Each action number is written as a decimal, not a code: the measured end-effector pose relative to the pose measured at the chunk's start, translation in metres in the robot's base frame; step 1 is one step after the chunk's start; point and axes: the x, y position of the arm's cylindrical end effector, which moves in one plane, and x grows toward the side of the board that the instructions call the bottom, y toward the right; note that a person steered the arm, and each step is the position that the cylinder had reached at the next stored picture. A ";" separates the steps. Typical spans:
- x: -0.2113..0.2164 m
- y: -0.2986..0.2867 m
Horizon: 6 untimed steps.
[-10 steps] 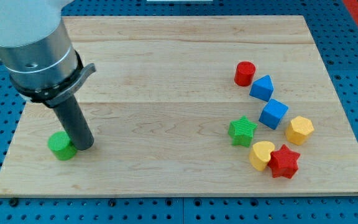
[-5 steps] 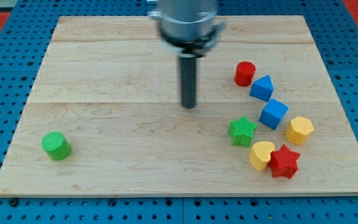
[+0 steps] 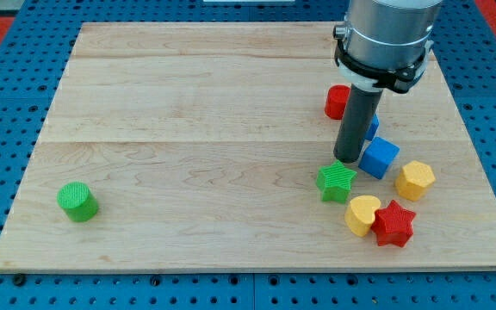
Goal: Push the blue cube right a bit
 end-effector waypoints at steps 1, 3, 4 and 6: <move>0.007 0.011; 0.017 0.030; 0.026 0.030; 0.041 0.030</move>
